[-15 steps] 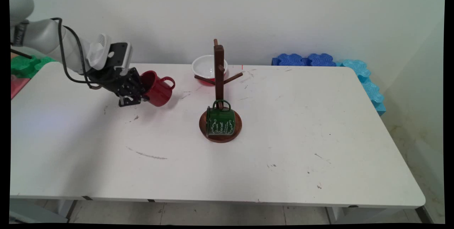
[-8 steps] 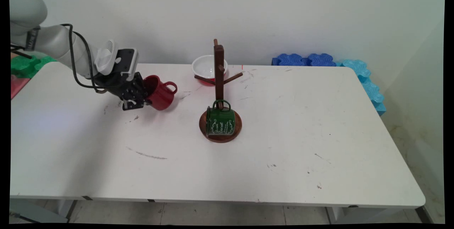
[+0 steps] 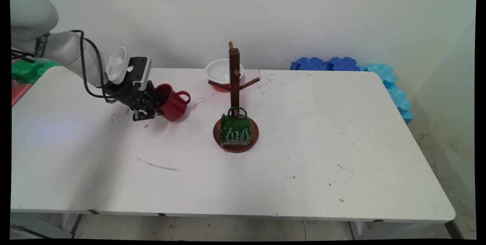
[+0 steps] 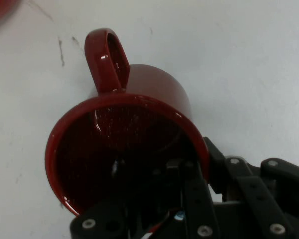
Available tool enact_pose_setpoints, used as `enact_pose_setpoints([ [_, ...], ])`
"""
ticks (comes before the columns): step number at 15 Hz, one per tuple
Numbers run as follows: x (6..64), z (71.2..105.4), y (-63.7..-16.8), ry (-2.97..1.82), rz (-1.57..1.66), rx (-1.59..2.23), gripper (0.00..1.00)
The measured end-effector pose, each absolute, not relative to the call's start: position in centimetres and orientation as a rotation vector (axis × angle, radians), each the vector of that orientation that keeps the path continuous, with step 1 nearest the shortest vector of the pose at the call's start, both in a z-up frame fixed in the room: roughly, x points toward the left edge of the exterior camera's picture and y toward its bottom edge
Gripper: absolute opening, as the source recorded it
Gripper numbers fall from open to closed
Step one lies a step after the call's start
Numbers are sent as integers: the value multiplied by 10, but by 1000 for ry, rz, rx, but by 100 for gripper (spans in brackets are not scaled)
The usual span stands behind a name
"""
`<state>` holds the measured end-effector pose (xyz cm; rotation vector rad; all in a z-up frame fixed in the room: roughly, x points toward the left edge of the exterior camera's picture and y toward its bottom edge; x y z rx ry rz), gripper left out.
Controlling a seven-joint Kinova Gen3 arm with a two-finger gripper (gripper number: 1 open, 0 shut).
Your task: Place the picked object on the table
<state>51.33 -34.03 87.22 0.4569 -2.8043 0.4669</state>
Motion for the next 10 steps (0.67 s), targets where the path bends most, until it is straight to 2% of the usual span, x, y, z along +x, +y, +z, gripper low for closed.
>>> enact_pose_setpoints([
  [7, 513, 867, -342, -2811, 462, 450, 0],
  [8, 513, 866, -343, -2811, 461, 450, 100],
  [10, 513, 866, -343, -2811, 460, 448, 100],
])
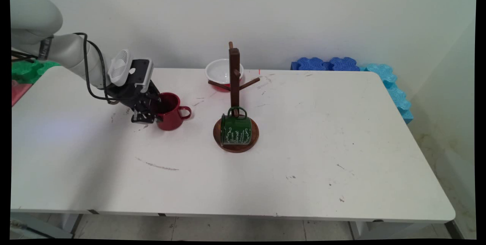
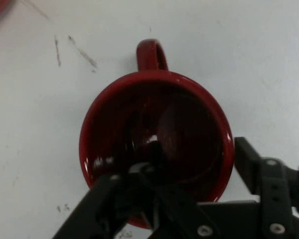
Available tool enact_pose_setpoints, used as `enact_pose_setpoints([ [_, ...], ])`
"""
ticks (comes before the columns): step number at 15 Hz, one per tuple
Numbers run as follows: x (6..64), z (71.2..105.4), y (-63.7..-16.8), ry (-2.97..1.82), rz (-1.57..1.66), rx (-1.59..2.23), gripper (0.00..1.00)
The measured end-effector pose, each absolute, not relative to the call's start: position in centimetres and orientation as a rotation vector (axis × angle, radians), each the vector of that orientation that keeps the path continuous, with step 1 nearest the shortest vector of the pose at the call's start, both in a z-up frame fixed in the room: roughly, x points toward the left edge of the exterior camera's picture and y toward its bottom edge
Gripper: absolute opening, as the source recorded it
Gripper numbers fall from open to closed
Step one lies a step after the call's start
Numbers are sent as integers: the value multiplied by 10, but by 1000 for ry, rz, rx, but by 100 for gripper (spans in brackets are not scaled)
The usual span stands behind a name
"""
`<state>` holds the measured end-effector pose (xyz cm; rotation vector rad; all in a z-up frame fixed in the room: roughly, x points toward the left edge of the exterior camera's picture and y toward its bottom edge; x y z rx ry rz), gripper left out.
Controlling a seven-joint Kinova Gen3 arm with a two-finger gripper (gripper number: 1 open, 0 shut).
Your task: Place the picked object on the table
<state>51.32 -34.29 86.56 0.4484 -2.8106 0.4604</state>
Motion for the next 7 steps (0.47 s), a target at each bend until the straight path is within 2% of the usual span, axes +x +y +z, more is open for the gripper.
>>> enact_pose_setpoints([
  [7, 513, 864, -343, -2808, 459, 436, 100],
])
